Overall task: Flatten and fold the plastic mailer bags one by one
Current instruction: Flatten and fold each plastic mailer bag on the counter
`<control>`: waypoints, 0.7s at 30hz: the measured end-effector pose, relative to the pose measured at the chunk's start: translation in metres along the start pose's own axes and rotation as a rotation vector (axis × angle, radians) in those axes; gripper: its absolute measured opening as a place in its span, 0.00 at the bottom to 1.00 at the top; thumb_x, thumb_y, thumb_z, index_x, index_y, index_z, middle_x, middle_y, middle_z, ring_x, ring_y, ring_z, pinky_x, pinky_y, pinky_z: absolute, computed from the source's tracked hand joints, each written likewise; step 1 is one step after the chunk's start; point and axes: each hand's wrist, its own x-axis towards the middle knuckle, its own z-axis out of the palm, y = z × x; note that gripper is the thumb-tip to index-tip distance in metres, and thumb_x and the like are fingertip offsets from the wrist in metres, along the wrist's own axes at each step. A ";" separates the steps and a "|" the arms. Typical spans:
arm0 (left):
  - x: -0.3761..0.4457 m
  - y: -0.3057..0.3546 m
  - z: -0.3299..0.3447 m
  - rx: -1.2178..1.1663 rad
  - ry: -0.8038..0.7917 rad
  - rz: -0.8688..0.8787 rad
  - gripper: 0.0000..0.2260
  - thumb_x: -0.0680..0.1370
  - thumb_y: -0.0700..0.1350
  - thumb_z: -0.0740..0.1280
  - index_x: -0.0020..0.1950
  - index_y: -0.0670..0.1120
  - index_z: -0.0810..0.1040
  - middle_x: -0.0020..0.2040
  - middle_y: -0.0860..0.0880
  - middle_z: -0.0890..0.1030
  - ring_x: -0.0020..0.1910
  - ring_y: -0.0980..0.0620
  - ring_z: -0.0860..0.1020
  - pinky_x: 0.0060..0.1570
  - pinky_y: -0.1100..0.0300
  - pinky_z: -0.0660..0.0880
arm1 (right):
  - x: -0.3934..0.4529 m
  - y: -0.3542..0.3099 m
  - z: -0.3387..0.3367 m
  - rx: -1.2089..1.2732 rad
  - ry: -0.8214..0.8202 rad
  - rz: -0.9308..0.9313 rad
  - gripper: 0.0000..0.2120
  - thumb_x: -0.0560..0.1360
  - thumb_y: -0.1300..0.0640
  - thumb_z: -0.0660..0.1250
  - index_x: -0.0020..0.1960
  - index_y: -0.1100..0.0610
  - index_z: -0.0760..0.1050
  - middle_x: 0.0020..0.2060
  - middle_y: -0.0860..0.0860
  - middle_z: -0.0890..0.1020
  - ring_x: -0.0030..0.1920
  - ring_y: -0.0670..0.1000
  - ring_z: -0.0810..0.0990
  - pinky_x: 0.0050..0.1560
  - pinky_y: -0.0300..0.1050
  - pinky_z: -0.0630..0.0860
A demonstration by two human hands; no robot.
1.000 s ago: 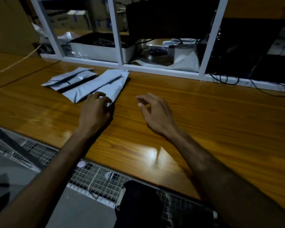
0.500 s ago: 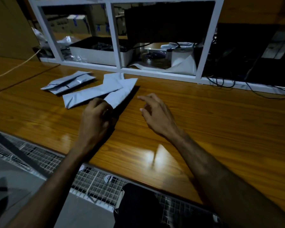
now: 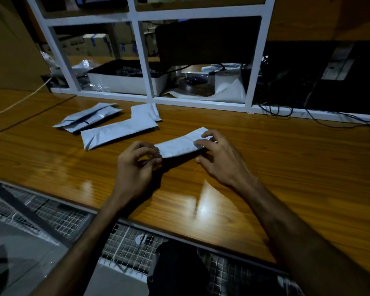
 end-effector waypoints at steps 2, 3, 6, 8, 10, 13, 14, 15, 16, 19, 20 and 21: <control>0.000 0.007 0.008 -0.102 -0.020 -0.030 0.05 0.76 0.31 0.74 0.47 0.40 0.83 0.52 0.47 0.82 0.56 0.50 0.81 0.44 0.51 0.83 | -0.013 0.007 -0.013 -0.041 0.029 0.026 0.18 0.75 0.50 0.76 0.64 0.51 0.81 0.64 0.50 0.75 0.64 0.52 0.74 0.59 0.52 0.78; 0.000 0.010 0.012 -0.133 -0.033 -0.040 0.06 0.76 0.31 0.73 0.46 0.41 0.83 0.52 0.48 0.82 0.56 0.49 0.82 0.44 0.51 0.83 | -0.020 0.010 -0.019 -0.055 0.041 0.039 0.16 0.75 0.50 0.76 0.62 0.51 0.82 0.62 0.49 0.77 0.63 0.52 0.75 0.58 0.53 0.78; 0.001 0.022 0.027 -0.197 -0.072 -0.070 0.08 0.75 0.30 0.74 0.44 0.43 0.83 0.52 0.48 0.83 0.56 0.49 0.82 0.45 0.53 0.83 | -0.042 0.021 -0.036 -0.085 0.074 0.059 0.13 0.75 0.52 0.77 0.58 0.52 0.82 0.57 0.49 0.78 0.59 0.52 0.76 0.58 0.54 0.76; 0.001 0.032 0.036 -0.245 -0.096 -0.084 0.08 0.74 0.29 0.74 0.43 0.41 0.83 0.51 0.46 0.84 0.56 0.50 0.83 0.46 0.55 0.83 | -0.059 0.027 -0.049 -0.104 0.093 0.074 0.13 0.75 0.53 0.76 0.58 0.52 0.81 0.56 0.49 0.78 0.59 0.51 0.76 0.58 0.53 0.75; 0.000 0.043 0.045 -0.309 -0.115 -0.094 0.08 0.73 0.27 0.74 0.42 0.39 0.83 0.50 0.44 0.84 0.55 0.50 0.84 0.47 0.57 0.83 | -0.077 0.031 -0.061 -0.134 0.107 0.098 0.13 0.75 0.53 0.76 0.58 0.52 0.81 0.57 0.49 0.79 0.59 0.51 0.76 0.57 0.51 0.75; -0.004 0.054 0.057 -0.434 -0.180 -0.151 0.07 0.73 0.25 0.73 0.42 0.36 0.82 0.50 0.42 0.85 0.56 0.48 0.84 0.46 0.59 0.82 | -0.104 0.038 -0.078 -0.184 0.123 0.138 0.13 0.75 0.53 0.76 0.58 0.51 0.80 0.56 0.49 0.80 0.57 0.51 0.77 0.53 0.48 0.71; -0.005 0.055 0.060 -0.461 -0.206 -0.163 0.07 0.73 0.25 0.73 0.42 0.35 0.82 0.50 0.42 0.85 0.57 0.47 0.84 0.46 0.58 0.83 | -0.113 0.038 -0.084 -0.189 0.132 0.146 0.11 0.75 0.54 0.76 0.57 0.51 0.80 0.54 0.48 0.80 0.57 0.50 0.77 0.52 0.47 0.68; -0.006 0.056 0.063 -0.475 -0.234 -0.158 0.08 0.72 0.25 0.73 0.41 0.36 0.82 0.50 0.42 0.85 0.57 0.46 0.84 0.48 0.55 0.83 | -0.122 0.039 -0.090 -0.190 0.143 0.154 0.10 0.75 0.55 0.76 0.55 0.51 0.80 0.53 0.46 0.81 0.56 0.49 0.78 0.51 0.45 0.66; -0.007 0.055 0.065 -0.467 -0.265 -0.140 0.09 0.72 0.25 0.74 0.41 0.37 0.82 0.49 0.43 0.85 0.57 0.45 0.84 0.50 0.51 0.83 | -0.132 0.038 -0.095 -0.191 0.156 0.160 0.08 0.76 0.55 0.76 0.53 0.50 0.80 0.51 0.45 0.81 0.54 0.48 0.78 0.51 0.44 0.64; -0.012 0.057 0.068 -0.459 -0.355 -0.130 0.10 0.72 0.24 0.73 0.41 0.38 0.82 0.49 0.45 0.85 0.59 0.45 0.83 0.55 0.46 0.83 | -0.159 0.035 -0.109 -0.195 0.185 0.184 0.05 0.77 0.57 0.75 0.49 0.49 0.80 0.48 0.43 0.80 0.52 0.48 0.78 0.50 0.45 0.64; -0.012 0.058 0.069 -0.466 -0.382 -0.144 0.10 0.73 0.24 0.72 0.40 0.38 0.82 0.50 0.45 0.85 0.60 0.45 0.83 0.55 0.44 0.83 | -0.165 0.036 -0.112 -0.199 0.190 0.197 0.05 0.77 0.57 0.74 0.49 0.49 0.80 0.48 0.43 0.80 0.52 0.48 0.78 0.51 0.46 0.65; -0.013 0.060 0.070 -0.476 -0.403 -0.161 0.10 0.73 0.24 0.72 0.40 0.38 0.82 0.50 0.45 0.85 0.61 0.45 0.83 0.55 0.41 0.82 | -0.170 0.037 -0.114 -0.205 0.195 0.210 0.05 0.77 0.57 0.74 0.50 0.49 0.80 0.48 0.43 0.81 0.53 0.48 0.78 0.51 0.47 0.65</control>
